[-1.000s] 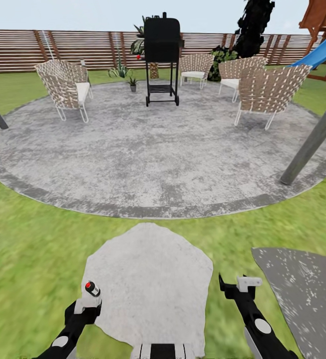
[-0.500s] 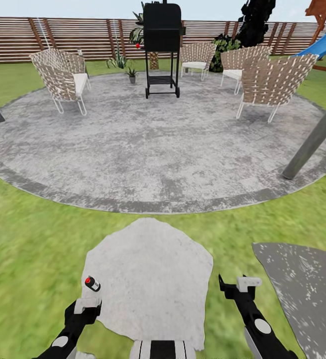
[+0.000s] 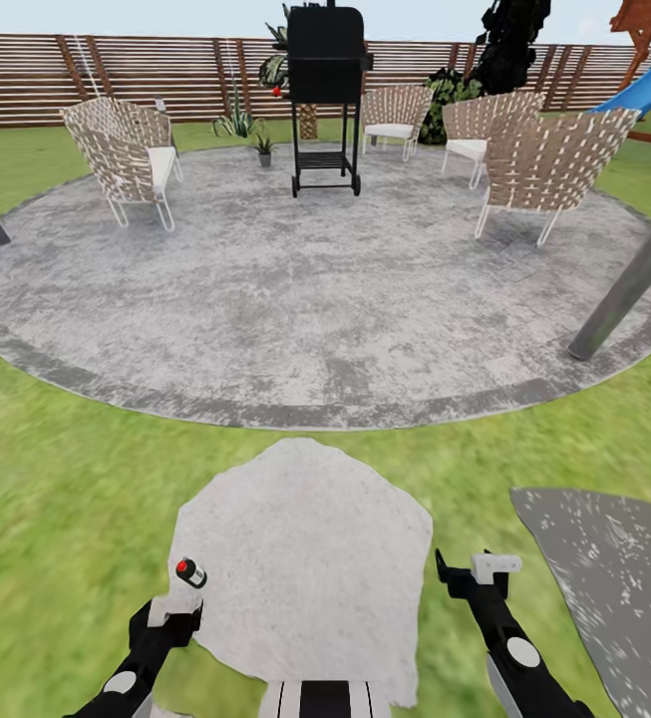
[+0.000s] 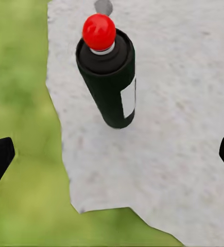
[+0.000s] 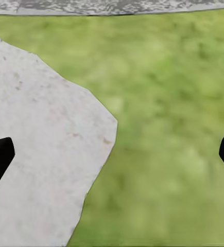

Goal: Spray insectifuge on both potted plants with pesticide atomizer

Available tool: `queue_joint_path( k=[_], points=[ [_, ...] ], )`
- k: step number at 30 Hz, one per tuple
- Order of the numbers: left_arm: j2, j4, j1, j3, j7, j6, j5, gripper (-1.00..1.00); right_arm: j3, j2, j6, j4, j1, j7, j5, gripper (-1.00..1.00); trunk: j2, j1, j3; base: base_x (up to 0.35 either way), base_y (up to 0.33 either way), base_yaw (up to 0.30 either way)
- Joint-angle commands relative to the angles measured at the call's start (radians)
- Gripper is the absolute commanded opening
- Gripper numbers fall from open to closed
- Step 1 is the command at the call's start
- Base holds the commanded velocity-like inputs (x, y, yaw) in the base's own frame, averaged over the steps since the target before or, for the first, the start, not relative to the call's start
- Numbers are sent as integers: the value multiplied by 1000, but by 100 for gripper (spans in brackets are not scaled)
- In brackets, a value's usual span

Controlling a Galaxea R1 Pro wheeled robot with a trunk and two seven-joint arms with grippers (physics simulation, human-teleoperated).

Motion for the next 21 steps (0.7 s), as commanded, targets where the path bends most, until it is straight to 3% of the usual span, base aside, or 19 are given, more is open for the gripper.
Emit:
queue_joint_path(
  k=[1,13,21],
  points=[
    [0,1,-1,5,1,-4,-6,100,-2,0,-3,0,0,0,4,100,0,0,-1,46,95,0],
    [-1,1,-1,5,1,-4,-6,100,-2,0,-3,1,0,0,4,100,0,0,-1,16,17,0],
    [-1,1,-1,5,1,-4,-6,100,-2,0,-3,1,0,0,4,100,0,0,-1,181,0,0]
  ],
)
